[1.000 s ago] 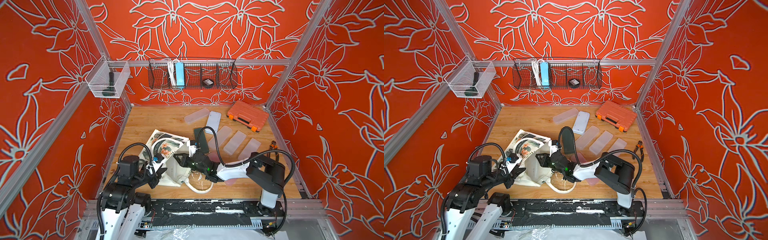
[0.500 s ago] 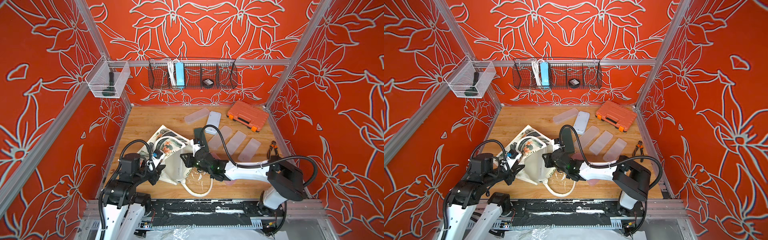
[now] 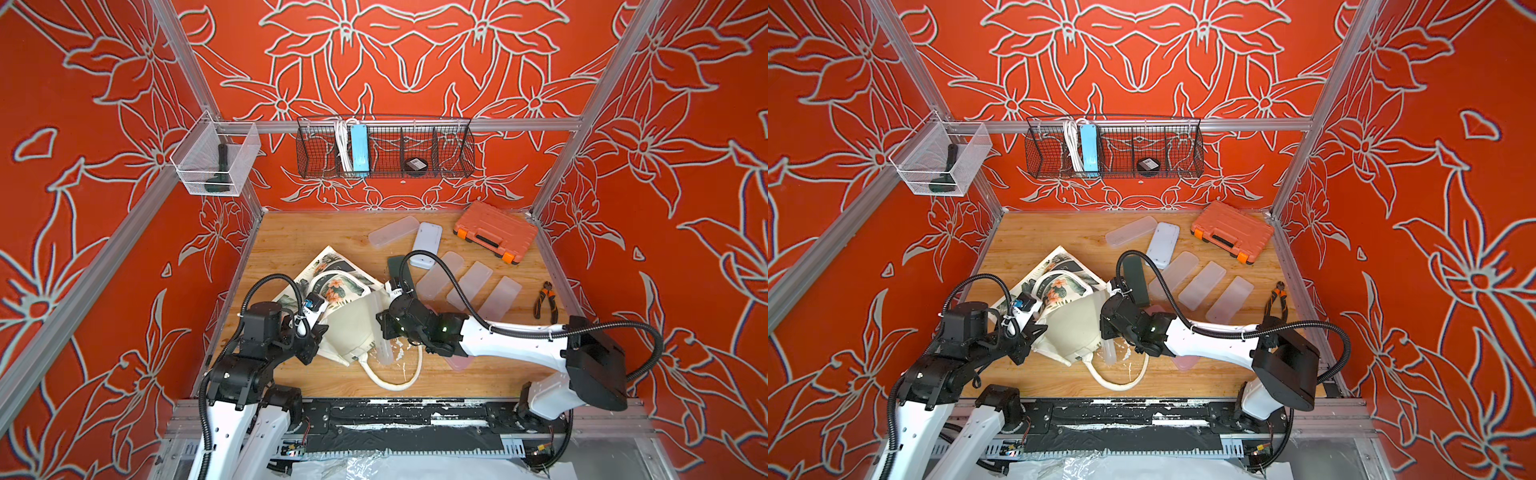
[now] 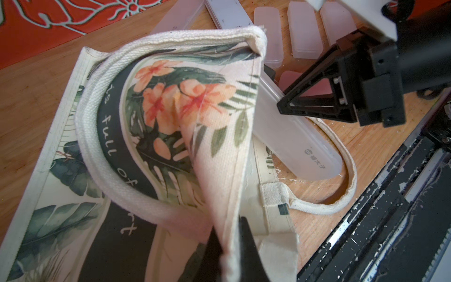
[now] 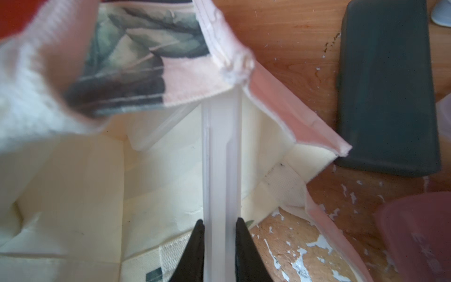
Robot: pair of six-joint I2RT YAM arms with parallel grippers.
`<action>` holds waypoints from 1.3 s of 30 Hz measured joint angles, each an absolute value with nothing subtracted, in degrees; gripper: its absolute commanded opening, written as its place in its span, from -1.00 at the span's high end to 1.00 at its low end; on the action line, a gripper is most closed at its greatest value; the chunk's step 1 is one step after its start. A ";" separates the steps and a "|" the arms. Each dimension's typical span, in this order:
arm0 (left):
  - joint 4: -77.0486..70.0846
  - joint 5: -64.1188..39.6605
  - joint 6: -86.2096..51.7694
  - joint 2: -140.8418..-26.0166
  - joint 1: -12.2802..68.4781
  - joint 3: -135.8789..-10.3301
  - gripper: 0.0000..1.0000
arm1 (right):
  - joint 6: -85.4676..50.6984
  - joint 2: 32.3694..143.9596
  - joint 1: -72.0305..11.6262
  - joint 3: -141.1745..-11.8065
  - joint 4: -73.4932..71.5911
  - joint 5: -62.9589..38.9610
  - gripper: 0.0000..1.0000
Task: Take out the pencil case from the canvas bag
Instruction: Pick up the pencil case from the canvas bag.
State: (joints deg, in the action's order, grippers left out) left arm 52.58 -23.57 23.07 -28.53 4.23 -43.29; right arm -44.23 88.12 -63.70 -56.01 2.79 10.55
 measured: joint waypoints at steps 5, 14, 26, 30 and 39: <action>52.49 -23.24 22.46 -28.53 4.23 -43.53 1.00 | -42.89 89.19 -63.70 -60.03 8.08 10.28 0.80; 52.25 -23.07 22.00 -28.53 4.23 -43.53 1.00 | -42.06 99.81 -63.70 -67.09 13.72 7.29 0.73; 52.25 -22.79 21.78 -28.51 4.23 -43.51 1.00 | -41.45 106.21 -63.70 -70.94 14.66 4.43 0.17; 52.45 -22.79 21.78 -28.53 4.23 -43.51 1.00 | -41.10 107.53 -63.72 -70.94 14.72 3.62 0.22; 52.60 -22.79 21.45 -28.49 4.23 -43.51 1.00 | -40.69 106.74 -63.72 -69.41 12.69 3.14 0.60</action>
